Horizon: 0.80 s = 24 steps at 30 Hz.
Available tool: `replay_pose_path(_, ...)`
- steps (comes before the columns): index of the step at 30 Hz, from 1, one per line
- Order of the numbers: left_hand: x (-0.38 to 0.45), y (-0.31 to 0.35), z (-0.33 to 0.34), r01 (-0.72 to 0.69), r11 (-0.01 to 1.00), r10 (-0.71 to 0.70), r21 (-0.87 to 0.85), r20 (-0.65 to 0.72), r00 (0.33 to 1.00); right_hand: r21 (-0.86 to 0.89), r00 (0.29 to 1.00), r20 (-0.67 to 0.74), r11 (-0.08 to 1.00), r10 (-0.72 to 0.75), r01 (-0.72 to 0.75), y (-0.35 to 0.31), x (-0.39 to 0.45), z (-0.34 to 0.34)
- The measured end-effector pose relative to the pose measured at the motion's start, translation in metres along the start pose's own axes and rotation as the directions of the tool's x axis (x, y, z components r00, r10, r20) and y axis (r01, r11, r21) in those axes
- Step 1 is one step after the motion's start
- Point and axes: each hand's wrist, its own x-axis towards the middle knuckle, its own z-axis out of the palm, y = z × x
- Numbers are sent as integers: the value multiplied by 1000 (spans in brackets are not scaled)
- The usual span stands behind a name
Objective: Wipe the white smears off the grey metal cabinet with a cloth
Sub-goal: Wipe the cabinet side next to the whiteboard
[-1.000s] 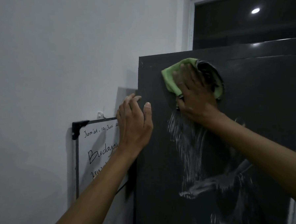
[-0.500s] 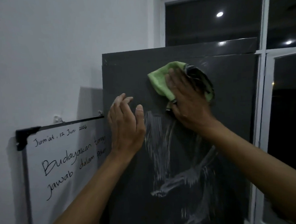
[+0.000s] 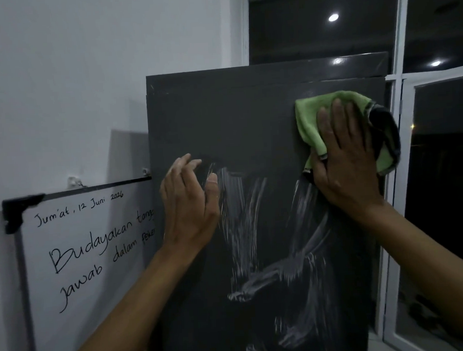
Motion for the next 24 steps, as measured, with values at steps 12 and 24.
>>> replay_pose_path(12, -3, 10, 6, -3, 1000, 3, -21, 12, 1000, 94, 1000, 24, 996, -4, 1, -1, 35, -1)
replay_pose_path(24, -13, 29, 32, -71, 995, 72, -74, 11, 997, 60, 987, 159, 998, 26, -36, -9, -111, -1)
